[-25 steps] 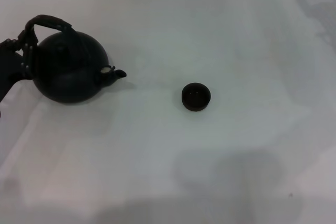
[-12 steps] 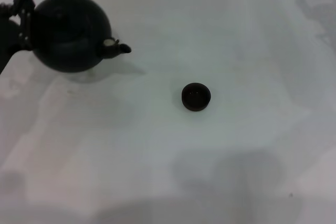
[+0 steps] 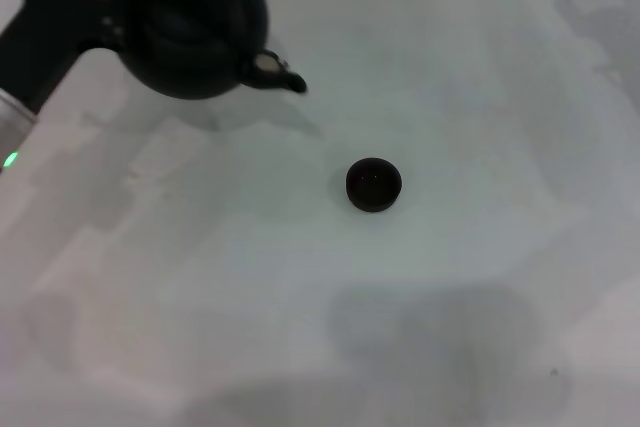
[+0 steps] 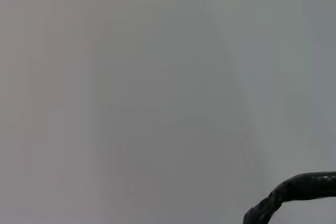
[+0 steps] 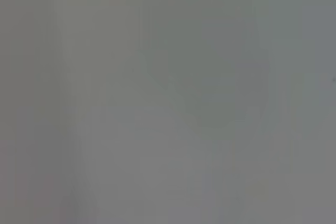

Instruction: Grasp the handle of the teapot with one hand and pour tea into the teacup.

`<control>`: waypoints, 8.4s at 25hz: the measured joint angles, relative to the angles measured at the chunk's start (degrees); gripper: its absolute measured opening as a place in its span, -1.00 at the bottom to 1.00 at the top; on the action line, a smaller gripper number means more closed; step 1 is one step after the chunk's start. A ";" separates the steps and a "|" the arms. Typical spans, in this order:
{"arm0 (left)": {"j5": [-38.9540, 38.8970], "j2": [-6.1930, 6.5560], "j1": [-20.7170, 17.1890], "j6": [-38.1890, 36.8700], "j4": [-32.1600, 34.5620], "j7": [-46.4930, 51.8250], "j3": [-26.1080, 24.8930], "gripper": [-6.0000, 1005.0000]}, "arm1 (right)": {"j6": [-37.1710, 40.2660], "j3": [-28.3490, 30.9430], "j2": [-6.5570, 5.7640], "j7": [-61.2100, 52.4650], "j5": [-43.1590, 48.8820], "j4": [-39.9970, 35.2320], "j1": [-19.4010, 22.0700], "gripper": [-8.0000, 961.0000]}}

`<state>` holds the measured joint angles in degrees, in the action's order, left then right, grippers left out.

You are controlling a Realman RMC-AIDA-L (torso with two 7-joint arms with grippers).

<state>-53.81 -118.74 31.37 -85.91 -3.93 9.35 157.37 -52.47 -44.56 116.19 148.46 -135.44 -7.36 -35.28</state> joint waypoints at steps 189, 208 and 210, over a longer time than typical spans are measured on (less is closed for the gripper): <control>-13.12 -0.31 -22.20 6.96 20.65 9.77 -3.29 0.73 | 2.18 1.50 -0.17 -0.28 -0.70 -0.55 0.30 0.78; -25.94 0.01 -16.12 6.00 9.79 13.55 -3.56 0.75 | -1.39 1.59 0.01 -1.34 -0.99 2.79 2.94 0.78; -26.37 0.01 -14.87 7.41 8.61 14.14 -3.56 0.75 | -2.09 1.59 0.01 -1.35 -0.99 3.19 3.12 0.78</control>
<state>-80.18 -118.72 16.50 -78.50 4.68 23.49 153.81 -54.56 -42.97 116.19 147.12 -136.43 -4.17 -32.16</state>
